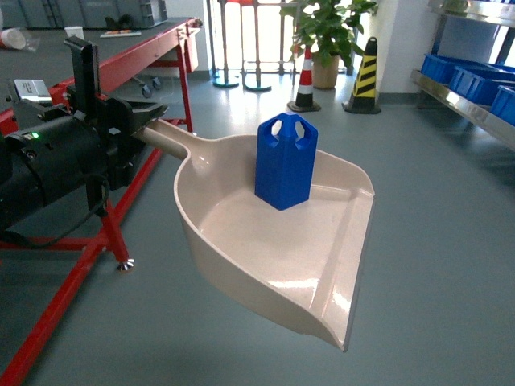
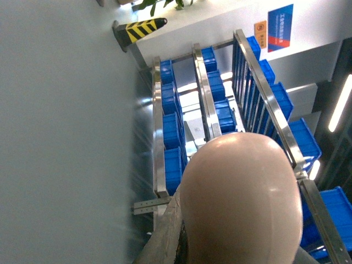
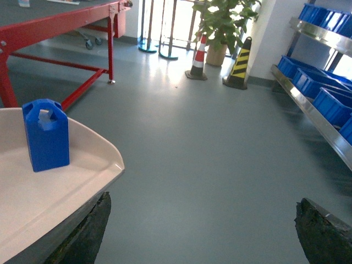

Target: Place part in tray to right shelf

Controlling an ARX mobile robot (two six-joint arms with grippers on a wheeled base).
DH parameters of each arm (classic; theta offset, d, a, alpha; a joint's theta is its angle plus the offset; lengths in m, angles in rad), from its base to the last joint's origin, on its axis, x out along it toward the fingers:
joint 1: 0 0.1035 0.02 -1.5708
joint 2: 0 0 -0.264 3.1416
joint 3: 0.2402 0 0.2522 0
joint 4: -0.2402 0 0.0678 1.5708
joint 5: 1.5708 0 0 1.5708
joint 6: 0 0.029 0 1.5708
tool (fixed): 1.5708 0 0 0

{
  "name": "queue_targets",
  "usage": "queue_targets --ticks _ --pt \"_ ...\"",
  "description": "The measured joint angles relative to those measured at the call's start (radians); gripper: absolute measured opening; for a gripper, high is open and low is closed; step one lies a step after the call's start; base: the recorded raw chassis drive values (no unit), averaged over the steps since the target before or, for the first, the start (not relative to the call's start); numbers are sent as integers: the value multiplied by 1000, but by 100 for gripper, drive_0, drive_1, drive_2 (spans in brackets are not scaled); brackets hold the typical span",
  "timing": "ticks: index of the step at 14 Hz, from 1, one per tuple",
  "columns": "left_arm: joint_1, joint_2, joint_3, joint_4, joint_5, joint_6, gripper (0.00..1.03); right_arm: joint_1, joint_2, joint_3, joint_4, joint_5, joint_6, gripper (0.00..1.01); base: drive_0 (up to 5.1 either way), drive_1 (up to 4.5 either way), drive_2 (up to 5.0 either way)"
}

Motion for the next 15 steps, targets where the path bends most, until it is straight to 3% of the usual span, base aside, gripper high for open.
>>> queue_targets --ticks 15 --pt "0 0 0 0 0 0 16 0 0 -1 0 0 0 98 6 435 -424"
